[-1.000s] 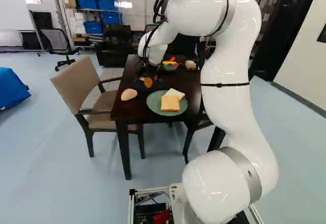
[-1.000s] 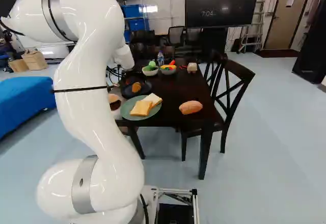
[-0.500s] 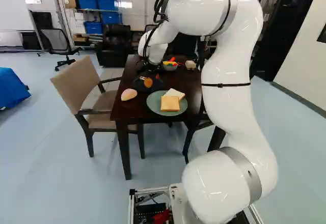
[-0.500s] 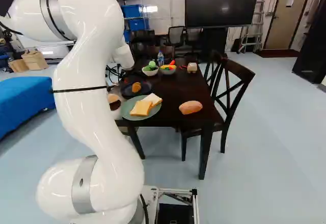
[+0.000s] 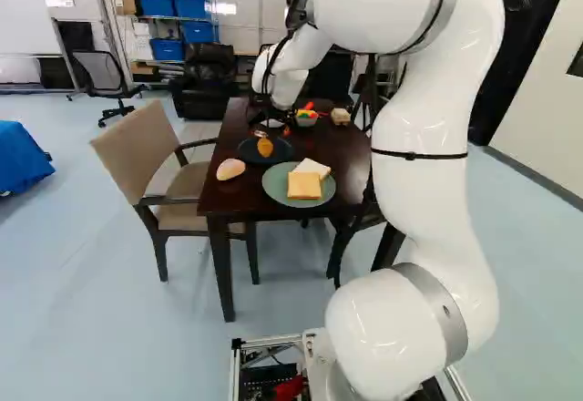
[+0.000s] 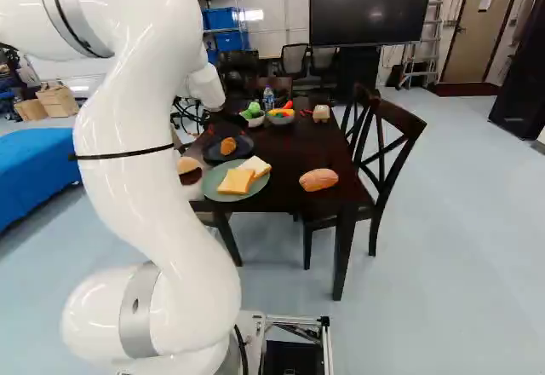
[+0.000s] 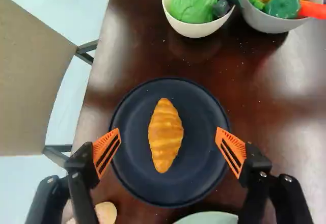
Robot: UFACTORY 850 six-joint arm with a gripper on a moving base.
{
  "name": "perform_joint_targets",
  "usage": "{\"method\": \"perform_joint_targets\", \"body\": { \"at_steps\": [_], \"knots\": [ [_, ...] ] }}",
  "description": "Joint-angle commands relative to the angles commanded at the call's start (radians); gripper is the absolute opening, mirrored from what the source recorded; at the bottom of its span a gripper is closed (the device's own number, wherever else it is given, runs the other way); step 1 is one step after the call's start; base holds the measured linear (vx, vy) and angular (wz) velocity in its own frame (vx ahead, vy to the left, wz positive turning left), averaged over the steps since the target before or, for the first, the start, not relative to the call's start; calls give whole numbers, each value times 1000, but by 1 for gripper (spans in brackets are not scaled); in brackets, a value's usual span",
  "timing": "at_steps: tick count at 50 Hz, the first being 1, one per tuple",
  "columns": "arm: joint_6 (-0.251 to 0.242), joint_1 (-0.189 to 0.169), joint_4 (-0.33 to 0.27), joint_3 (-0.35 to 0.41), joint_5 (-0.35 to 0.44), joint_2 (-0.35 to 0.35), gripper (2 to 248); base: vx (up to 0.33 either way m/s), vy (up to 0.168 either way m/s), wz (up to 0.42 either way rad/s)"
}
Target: Move the croissant to the empty plate
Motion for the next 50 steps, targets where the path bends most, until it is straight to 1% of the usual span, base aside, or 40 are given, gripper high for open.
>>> {"method": "perform_joint_targets", "body": {
  "at_steps": [16, 29, 38, 50],
  "knots": [
    [0, -22, -2, 87, -37, 105, 247, 0, 0, 0],
    [0, -49, -21, 151, -73, 187, 247, 0, 0, 0],
    [0, -70, -51, 190, -89, 243, 247, 0, 0, 0],
    [0, -100, -121, 236, -101, 314, 247, 0, 0, 0]
  ]
}}
